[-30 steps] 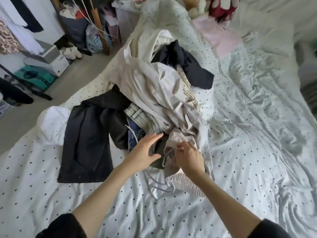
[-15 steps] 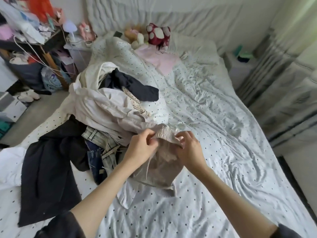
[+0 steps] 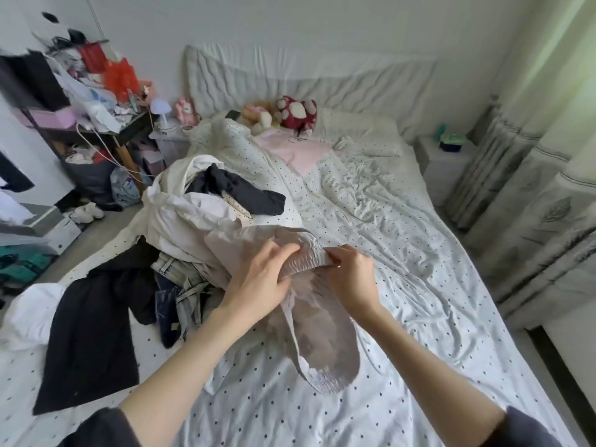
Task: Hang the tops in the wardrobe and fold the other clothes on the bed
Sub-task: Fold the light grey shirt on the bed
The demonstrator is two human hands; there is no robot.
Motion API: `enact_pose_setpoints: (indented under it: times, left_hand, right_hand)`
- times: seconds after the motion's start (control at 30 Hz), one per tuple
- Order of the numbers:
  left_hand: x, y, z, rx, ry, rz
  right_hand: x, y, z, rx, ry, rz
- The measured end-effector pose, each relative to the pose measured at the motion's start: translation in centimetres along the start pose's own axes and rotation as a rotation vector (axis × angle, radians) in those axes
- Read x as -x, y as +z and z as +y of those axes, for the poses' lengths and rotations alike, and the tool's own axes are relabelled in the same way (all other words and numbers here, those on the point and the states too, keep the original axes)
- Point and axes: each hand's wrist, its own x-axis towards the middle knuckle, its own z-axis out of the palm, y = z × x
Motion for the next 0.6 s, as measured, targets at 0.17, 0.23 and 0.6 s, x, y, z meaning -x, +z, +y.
enact_pose_setpoints:
  times: [0.17,0.23,0.6]
  left_hand:
    - [-1.6,-1.7,3.5,0.309,0.004,0.201]
    - [-2.0,-2.6,4.6,0.358,0.030,0.237]
    - [-0.8,-5.3,0.3,0.604,-0.284,0.270]
  right_hand:
    - [1.0,-0.6,2.1,0.014,0.007,-0.024]
    - [1.8,-0.3,3.8,0.099,0.087,-0.103]
    - [2.6,0.3,8.7,0.188,0.574,-0.140]
